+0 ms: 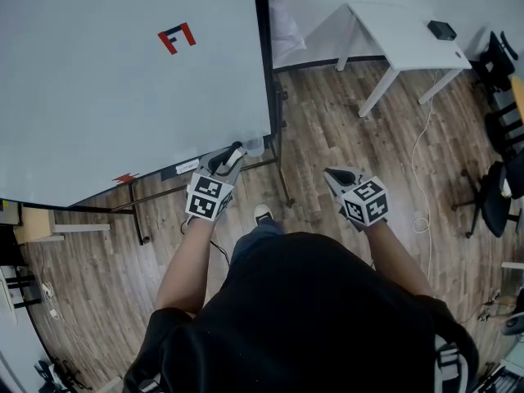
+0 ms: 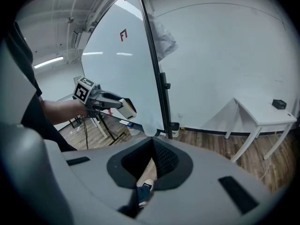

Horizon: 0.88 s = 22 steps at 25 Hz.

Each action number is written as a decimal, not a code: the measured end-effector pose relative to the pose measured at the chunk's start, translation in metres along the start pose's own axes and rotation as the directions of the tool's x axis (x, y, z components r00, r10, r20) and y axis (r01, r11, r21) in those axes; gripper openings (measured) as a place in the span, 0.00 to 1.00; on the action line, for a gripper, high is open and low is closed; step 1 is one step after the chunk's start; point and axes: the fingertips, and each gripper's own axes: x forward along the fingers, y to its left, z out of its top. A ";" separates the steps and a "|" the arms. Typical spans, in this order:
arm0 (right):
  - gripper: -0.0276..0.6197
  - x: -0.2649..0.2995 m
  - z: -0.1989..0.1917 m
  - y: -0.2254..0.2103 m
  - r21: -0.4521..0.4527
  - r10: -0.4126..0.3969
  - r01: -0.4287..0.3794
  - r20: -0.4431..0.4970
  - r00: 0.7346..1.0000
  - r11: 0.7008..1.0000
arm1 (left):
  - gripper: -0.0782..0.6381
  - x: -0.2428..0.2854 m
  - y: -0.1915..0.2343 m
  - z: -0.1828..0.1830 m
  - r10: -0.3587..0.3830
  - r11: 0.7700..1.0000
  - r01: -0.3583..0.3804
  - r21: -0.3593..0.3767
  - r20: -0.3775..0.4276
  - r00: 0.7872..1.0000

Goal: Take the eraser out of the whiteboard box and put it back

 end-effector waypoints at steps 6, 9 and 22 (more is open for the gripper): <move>0.04 0.009 0.002 -0.012 0.016 -0.010 0.010 -0.007 1.000 1.000 | 0.31 0.020 0.007 0.017 -0.026 1.000 0.026 -0.010 0.024 0.999; 0.04 0.013 0.002 -0.019 0.024 -0.014 0.015 -0.010 1.000 1.000 | 0.31 0.031 0.008 0.022 -0.046 0.999 0.046 -0.024 0.029 0.999; 0.04 0.034 -0.001 -0.030 0.057 -0.013 0.015 -0.036 0.999 0.998 | 0.31 0.070 0.014 0.018 -0.094 0.995 0.094 -0.019 0.001 0.996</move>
